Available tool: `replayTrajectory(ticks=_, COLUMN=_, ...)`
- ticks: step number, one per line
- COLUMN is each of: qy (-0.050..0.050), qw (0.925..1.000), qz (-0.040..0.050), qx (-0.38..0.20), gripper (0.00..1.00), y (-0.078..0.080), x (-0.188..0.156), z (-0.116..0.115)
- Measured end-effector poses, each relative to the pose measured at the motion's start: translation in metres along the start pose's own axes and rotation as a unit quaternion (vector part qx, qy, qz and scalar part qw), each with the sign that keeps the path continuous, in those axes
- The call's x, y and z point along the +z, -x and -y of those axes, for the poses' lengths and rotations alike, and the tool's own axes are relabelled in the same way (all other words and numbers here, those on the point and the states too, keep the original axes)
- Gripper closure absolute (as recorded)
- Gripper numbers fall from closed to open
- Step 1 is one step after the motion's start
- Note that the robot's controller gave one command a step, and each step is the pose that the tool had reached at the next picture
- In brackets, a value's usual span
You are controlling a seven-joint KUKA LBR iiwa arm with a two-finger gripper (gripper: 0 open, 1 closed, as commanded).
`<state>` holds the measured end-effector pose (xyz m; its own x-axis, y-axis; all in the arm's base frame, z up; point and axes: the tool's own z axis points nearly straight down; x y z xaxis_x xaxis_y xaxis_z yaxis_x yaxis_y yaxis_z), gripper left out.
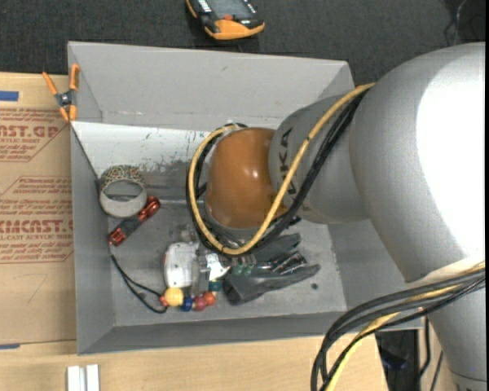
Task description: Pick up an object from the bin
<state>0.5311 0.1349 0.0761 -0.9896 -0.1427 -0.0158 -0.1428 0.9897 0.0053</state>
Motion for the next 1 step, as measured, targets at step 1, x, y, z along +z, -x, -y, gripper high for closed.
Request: replayTrajectory(ticks=1, qy=0.000, qw=1.0000, qz=-0.0011, qx=0.000, gripper=1.00, y=-0.0008, x=-0.0086, z=0.0000)
